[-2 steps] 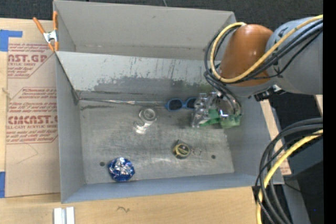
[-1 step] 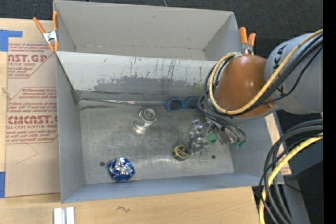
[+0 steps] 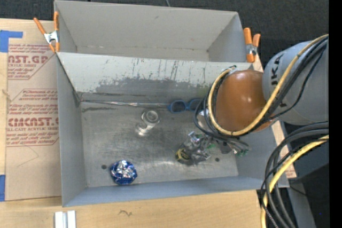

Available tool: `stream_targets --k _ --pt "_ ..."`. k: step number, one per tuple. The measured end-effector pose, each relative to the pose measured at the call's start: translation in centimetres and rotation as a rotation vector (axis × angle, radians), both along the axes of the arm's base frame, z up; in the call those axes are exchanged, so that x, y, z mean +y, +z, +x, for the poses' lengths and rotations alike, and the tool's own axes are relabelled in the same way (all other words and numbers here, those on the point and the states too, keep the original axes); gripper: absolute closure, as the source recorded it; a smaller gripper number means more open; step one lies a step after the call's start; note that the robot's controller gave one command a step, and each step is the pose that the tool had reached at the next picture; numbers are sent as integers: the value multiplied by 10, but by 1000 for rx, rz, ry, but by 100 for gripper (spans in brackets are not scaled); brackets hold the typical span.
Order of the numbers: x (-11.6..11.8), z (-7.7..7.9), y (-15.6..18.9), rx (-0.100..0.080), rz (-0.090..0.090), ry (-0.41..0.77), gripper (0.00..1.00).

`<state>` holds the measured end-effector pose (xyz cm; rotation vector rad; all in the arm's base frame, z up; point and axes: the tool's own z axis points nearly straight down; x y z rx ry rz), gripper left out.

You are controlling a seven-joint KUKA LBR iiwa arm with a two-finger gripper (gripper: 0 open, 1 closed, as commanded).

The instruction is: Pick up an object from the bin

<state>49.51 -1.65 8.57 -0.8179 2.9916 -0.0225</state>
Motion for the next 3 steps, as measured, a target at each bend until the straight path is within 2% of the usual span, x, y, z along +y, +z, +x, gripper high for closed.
stream_targets --k 1,2,3 --pt "0 0 0 0 0 -1 100" --pt "0 -9 -8 31 0 1 0" --pt "45 25 12 35 6 41 0"
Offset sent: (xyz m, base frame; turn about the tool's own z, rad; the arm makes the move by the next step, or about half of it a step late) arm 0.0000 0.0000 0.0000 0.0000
